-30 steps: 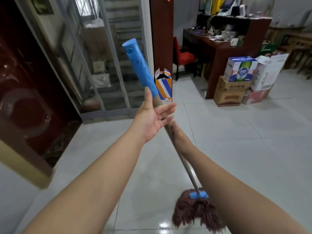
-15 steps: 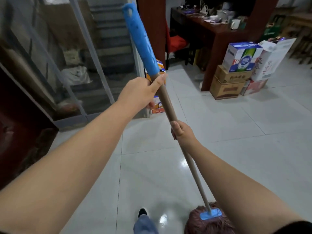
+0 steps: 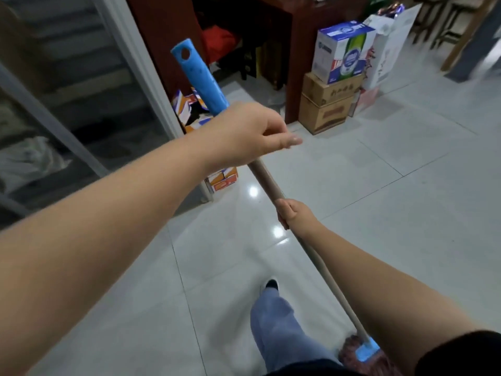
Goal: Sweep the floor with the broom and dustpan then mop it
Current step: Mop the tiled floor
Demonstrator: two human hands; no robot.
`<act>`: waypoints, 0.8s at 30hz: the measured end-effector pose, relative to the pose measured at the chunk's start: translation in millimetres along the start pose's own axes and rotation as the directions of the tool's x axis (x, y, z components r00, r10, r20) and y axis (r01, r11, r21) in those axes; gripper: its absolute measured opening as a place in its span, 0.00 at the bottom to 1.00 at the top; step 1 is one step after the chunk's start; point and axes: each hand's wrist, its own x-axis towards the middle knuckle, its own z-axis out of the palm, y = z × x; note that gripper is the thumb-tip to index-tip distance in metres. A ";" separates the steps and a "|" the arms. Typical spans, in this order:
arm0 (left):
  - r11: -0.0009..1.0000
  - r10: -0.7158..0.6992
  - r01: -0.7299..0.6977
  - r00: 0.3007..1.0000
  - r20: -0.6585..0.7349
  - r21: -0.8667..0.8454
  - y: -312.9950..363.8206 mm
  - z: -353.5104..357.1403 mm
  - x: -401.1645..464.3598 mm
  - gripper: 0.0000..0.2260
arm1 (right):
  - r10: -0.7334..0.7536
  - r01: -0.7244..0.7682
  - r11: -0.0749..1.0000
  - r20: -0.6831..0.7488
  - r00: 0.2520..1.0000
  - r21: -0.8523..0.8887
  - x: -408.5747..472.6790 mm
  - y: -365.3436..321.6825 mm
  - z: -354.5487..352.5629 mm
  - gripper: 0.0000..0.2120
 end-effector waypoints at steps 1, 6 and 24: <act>0.984 0.022 -0.033 0.998 0.067 0.177 -13.2 -2.0 24.3 0.16 | 0.017 -0.017 1.000 0.012 1.000 0.011 18.2 3.4 0.1 0.26; 0.624 -0.093 -0.308 0.884 0.459 0.719 -102.9 21.8 153.5 0.18 | 0.139 -0.144 0.985 0.058 0.989 0.091 123.7 22.1 -13.2 0.24; 0.800 -0.520 -0.319 0.054 0.852 0.508 -256.8 101.8 364.6 0.25 | 0.794 -0.749 0.601 -0.309 0.523 0.279 228.6 62.0 -6.1 0.26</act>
